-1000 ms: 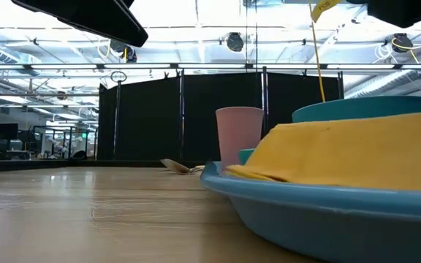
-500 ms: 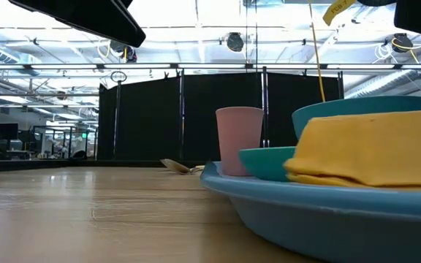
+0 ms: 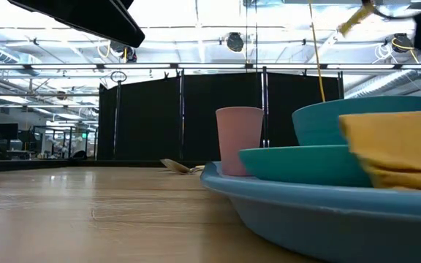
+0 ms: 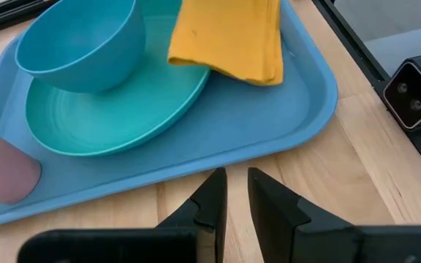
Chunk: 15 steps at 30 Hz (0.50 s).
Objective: Set up tray
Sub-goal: Put the yellow table napkin on the blue tray to the bottom of the light blue plate
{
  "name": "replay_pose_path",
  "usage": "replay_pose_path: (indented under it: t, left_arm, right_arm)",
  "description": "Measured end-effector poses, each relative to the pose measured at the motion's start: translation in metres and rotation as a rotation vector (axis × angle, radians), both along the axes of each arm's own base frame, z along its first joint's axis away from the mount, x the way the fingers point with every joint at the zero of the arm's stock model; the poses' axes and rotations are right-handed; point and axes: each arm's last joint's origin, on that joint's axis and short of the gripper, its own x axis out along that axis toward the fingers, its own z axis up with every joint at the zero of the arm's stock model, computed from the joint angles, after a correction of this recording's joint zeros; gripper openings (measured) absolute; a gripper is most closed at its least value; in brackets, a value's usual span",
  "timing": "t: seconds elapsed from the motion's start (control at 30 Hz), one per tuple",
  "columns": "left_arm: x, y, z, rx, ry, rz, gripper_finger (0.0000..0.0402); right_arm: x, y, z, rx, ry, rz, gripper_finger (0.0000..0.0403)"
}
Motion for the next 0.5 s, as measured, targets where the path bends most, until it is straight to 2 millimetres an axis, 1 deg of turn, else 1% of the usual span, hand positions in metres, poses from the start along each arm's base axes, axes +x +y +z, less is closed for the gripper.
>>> replay_pose_path:
  t: [0.13, 0.2, 0.33, 0.4, 0.5]
  left_arm:
    - [0.0, 0.0, 0.0, -0.001, 0.001, -0.004, 0.0062]
    - [0.0, 0.0, 0.0, 0.001, 0.001, -0.006, 0.0062]
    - [0.0, 0.0, 0.0, 0.0, 0.002, -0.006, 0.0062]
    - [0.0, 0.0, 0.0, 0.0, 0.001, -0.007, 0.0062]
    - [0.0, 0.0, 0.0, -0.001, 0.002, -0.007, 0.0062]
  right_arm:
    - [-0.011, -0.005, -0.017, -0.011, 0.068, 0.005, 0.0]
    - [-0.014, -0.005, -0.02, -0.021, 0.09, -0.001, 0.0]
    - [-0.015, -0.007, -0.023, -0.048, 0.08, -0.007, 0.0002]
    - [-0.016, -0.009, -0.025, -0.059, 0.089, -0.021, 0.0013]
    - [-0.018, -0.01, -0.028, -0.071, 0.115, -0.047, 0.0041]
